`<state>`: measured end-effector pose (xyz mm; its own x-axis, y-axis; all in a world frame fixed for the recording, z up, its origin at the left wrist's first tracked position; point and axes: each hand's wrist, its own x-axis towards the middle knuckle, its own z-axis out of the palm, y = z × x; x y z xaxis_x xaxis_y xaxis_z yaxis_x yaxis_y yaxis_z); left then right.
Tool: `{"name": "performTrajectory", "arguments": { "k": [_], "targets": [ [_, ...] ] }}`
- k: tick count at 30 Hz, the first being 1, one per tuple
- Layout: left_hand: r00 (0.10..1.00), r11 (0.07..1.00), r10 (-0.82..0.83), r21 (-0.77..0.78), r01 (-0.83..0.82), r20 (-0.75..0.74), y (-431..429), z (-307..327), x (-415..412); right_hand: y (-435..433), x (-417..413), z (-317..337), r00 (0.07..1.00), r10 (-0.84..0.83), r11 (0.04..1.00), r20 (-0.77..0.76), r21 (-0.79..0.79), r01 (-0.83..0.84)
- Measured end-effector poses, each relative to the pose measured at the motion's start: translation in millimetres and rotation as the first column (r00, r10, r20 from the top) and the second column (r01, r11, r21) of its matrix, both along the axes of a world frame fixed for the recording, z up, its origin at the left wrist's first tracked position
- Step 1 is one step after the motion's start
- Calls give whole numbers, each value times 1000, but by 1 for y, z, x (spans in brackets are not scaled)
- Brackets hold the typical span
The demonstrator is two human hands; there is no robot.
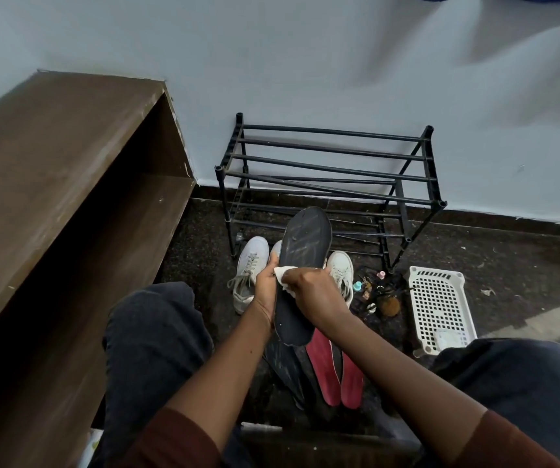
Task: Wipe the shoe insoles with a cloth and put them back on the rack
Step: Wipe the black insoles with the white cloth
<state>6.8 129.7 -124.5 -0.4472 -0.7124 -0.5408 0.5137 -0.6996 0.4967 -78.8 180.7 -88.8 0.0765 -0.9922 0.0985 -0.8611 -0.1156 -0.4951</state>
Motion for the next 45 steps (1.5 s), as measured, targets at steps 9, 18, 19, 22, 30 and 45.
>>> {"name": "performTrajectory", "arguments": {
  "k": [9, 18, 19, 22, 30, 45],
  "targets": [
    [990, 995, -102, 4, 103, -94, 0, 3, -1, -43, -15, 13, 987, -153, 987, 44, -47, 155],
    [998, 1000, -16, -23, 17, 54, -20, -20, 5, 11, 13, 3, 992, 50, 994, 112, -106, -38],
    [999, 999, -27, -23, 28, 28, -20, -20, 6, 15, 14, 1, 991, 65, 994, 115, -96, -54],
    [999, 1000, -22, 10, 22, -37, -19, -20, 6, 11, 11, -1, 994, 63, 996, 87, -62, -58],
    [972, 992, -118, -56, 109, -203, -13, -3, 8, -28, 4, 9, 985, -164, 983, 52, -72, 167],
    [904, 990, -122, -115, 81, -409, -2, 24, 5, -21, 13, 27, 988, -143, 979, 62, -141, 151]
  ]
}}
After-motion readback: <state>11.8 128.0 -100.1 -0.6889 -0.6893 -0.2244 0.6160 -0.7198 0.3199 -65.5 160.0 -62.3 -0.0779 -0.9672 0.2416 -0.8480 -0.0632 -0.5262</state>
